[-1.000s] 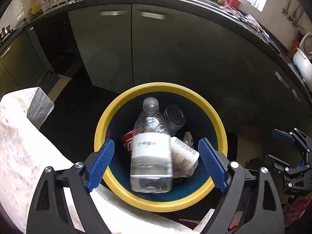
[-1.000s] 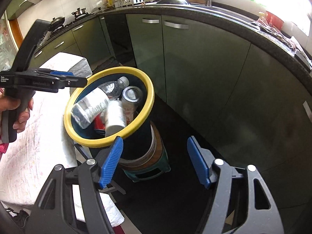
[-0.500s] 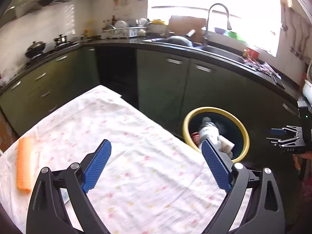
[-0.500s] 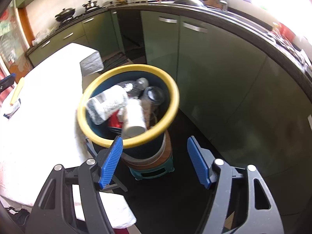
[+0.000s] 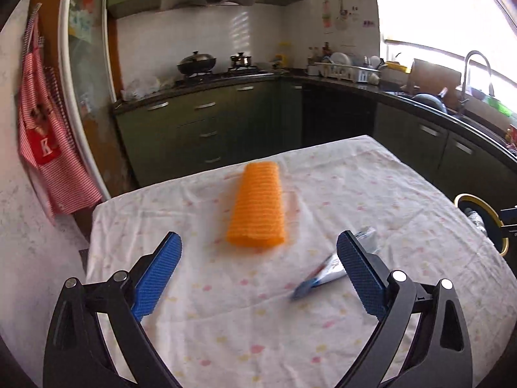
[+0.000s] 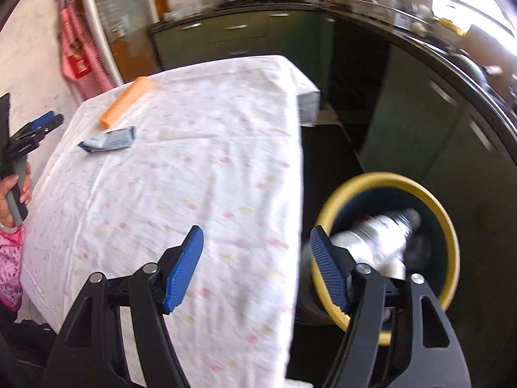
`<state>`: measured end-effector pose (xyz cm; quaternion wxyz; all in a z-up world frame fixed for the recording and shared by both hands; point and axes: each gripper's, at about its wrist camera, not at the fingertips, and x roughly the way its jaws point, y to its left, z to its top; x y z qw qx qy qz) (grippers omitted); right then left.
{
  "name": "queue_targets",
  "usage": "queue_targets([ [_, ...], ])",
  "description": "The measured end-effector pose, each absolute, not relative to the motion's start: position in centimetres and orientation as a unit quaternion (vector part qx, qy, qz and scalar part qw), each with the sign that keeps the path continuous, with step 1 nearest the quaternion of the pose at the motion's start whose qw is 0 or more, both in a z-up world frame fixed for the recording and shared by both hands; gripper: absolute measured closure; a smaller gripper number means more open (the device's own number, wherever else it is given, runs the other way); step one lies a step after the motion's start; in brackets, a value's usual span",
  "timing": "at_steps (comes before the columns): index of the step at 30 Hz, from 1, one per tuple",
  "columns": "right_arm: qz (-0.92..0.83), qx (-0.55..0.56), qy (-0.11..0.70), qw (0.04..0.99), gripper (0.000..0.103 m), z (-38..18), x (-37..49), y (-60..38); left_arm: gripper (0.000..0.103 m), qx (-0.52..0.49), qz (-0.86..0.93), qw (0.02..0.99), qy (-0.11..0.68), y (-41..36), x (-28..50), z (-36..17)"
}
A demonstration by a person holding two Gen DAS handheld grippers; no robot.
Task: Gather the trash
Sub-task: 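Grasp the blue-white toothpaste tube with the right gripper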
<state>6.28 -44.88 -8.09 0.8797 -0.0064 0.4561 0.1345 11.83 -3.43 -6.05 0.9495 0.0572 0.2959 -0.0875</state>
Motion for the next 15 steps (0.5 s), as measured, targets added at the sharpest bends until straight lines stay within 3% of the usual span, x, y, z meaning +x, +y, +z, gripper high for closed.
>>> queue_targets([
  [8, 0.346, -0.132, 0.435, 0.821, 0.037, -7.7, 14.6, -30.7, 0.007, 0.082, -0.063, 0.947, 0.304, -1.1, 10.7, -8.0],
  [15, 0.416, -0.219, 0.431, 0.770, 0.034, -8.8, 19.3, -23.4, 0.005, 0.064, -0.074, 0.946, 0.309, -1.0, 10.4, -8.1],
])
